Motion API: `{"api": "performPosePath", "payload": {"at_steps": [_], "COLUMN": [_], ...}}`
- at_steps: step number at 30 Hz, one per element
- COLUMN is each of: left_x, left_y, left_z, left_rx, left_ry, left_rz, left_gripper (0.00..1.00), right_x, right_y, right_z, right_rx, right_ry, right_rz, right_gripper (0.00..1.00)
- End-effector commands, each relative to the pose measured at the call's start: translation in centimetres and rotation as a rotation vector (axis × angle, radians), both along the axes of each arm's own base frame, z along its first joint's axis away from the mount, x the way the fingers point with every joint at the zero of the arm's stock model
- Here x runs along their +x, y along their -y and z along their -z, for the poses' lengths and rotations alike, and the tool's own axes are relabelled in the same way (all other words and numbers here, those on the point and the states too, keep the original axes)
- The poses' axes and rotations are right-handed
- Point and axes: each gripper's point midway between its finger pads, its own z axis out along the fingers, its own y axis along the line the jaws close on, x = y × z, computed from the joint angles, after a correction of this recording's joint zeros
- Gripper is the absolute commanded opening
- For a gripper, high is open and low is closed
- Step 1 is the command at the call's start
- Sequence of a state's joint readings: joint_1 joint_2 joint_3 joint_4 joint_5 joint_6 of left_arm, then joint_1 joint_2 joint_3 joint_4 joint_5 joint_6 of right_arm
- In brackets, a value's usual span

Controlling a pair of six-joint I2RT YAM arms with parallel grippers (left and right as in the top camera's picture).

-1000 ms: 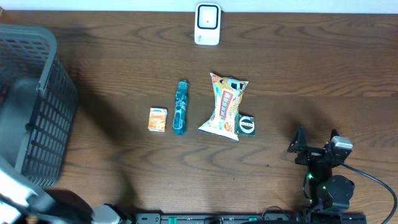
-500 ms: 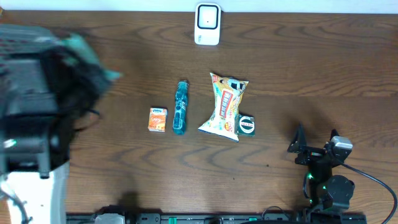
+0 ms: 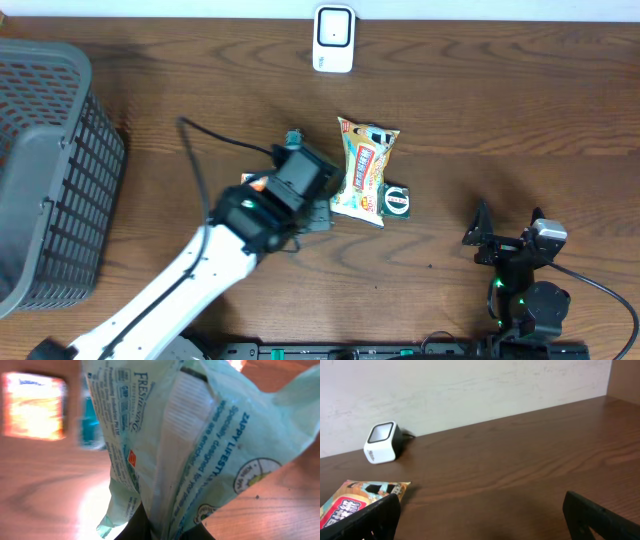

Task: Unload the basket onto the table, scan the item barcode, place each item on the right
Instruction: 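Carry the green pack toward the items on the table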

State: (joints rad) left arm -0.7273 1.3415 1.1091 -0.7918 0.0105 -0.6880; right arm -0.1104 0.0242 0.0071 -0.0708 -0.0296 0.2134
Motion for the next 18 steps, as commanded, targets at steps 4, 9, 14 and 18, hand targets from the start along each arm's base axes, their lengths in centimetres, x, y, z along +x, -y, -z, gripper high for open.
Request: {"api": "performPosePath", "payload": {"at_steps": [4, 9, 14, 18], "left_x": [1.7, 4.6, 5.4, 6.2], "left_y": [2.7, 1.7, 0.6, -0.6], "left_z": [4.6, 7.8, 8.2, 8.2], "left_rx": [0.079, 0.191, 0.28, 0.292], "left_ry": [0.014, 0.059, 0.08, 0.079], "left_rz": [0.012, -0.051, 0.092, 0.078], "left_gripper": [0.07, 0.07, 0.07, 0.07], "right_x": [0.0, 0.0, 0.0, 0.0], "right_y": [-0.1, -0.1, -0.1, -0.1], "right_z": [0.1, 0.0, 0.1, 0.1], "right_rx": [0.01, 0.01, 0.01, 0.01], "right_ry": [0.0, 0.0, 0.0, 0.0], "right_rz": [-0.001, -0.001, -0.001, -0.001], "right_gripper": [0.99, 0.99, 0.99, 0.99]}}
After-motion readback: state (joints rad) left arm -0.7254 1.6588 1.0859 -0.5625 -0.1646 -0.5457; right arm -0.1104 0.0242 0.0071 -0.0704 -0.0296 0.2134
